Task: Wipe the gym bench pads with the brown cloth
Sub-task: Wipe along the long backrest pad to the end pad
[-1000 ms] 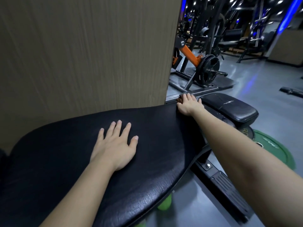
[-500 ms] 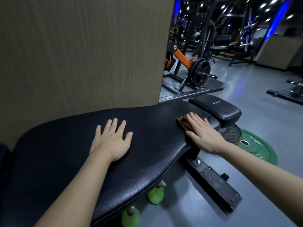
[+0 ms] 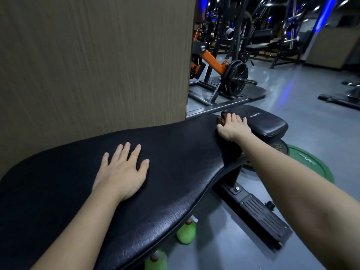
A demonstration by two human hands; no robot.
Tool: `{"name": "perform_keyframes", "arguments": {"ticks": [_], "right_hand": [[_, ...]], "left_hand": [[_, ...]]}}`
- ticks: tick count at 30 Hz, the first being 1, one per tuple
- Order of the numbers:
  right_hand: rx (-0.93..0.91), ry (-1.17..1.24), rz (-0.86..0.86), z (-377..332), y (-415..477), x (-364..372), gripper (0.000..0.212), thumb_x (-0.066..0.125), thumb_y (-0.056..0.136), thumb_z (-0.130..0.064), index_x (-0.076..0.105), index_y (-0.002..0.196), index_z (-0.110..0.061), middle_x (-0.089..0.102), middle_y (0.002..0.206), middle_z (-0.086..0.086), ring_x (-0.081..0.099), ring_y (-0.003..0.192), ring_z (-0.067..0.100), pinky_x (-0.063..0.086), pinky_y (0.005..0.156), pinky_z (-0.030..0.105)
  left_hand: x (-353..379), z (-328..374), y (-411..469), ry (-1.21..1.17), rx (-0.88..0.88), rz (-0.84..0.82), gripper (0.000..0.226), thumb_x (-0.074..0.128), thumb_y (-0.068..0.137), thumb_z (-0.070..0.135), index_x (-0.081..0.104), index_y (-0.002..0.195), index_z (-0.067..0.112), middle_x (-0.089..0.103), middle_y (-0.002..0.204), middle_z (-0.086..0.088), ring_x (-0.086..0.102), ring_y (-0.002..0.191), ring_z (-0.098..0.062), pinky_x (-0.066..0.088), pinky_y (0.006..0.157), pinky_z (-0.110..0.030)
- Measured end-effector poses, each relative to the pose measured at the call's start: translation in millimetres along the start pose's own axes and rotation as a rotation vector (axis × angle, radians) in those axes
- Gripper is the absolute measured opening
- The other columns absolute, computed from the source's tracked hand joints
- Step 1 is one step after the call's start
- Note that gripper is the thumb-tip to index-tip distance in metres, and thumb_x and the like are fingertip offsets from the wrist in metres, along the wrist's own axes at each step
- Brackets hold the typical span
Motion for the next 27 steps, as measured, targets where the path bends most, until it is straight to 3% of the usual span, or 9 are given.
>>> {"name": "perform_keyframes", "arguments": {"ticks": [3, 11, 17, 22, 27], "right_hand": [[-0.006, -0.014, 0.002, -16, 0, 1, 0.078, 0.026, 0.089, -0.048, 0.017, 0.153, -0.004, 0.016, 0.162, 0.017, 0.012, 0.150, 0.028, 0.002, 0.121, 0.049], [-0.393, 0.055, 0.051, -53, -94, 8, 0.076, 0.029, 0.092, -0.052, 0.013, 0.156, -0.014, 0.011, 0.165, 0.007, 0.007, 0.152, 0.019, 0.005, 0.122, 0.039], [-0.402, 0.042, 0.088, -7, -132, 3, 0.069, 0.029, 0.098, -0.044, 0.008, 0.157, -0.015, 0.006, 0.166, 0.006, 0.001, 0.152, 0.017, 0.003, 0.123, 0.037], [-0.326, 0.088, 0.122, 40, -128, 3, 0.066, 0.032, 0.101, -0.039, 0.007, 0.158, -0.015, 0.004, 0.166, 0.005, 0.000, 0.152, 0.017, -0.001, 0.122, 0.036], [-0.255, 0.137, 0.139, 61, -107, 5, 0.066, 0.029, 0.100, -0.041, 0.011, 0.158, -0.016, 0.008, 0.166, 0.003, 0.002, 0.152, 0.017, 0.000, 0.122, 0.039]], "left_hand": [[0, 1, -1, -0.008, 0.000, 0.000, 0.066, 0.005, 0.099, 0.060, -0.004, 0.159, 0.036, -0.011, 0.168, 0.006, -0.015, 0.153, -0.010, -0.007, 0.124, -0.043], [-2, 1, -4, -0.031, 0.005, -0.002, 0.066, 0.007, 0.099, 0.060, -0.002, 0.160, 0.035, -0.008, 0.169, 0.005, -0.012, 0.154, -0.011, -0.006, 0.124, -0.044], [-16, 10, -9, -0.032, 0.012, -0.040, 0.062, 0.016, 0.105, 0.051, 0.001, 0.161, 0.029, -0.001, 0.169, -0.004, -0.003, 0.155, -0.022, 0.002, 0.124, -0.051], [-24, 53, -12, -0.339, 0.153, 0.035, 0.062, 0.033, 0.106, 0.037, 0.005, 0.161, 0.030, 0.000, 0.169, -0.001, -0.003, 0.155, -0.015, 0.006, 0.124, -0.047], [0, 68, -4, -0.275, 0.231, -0.008, 0.064, 0.030, 0.103, 0.052, 0.008, 0.161, 0.033, -0.005, 0.169, 0.004, -0.013, 0.153, -0.009, -0.004, 0.125, -0.039]]}}
Point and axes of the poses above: each hand's wrist, its own y-axis towards the middle knuckle, its own x-axis out of the palm, z = x × y, the point moved 2 cm from there along y, towards the middle knuckle
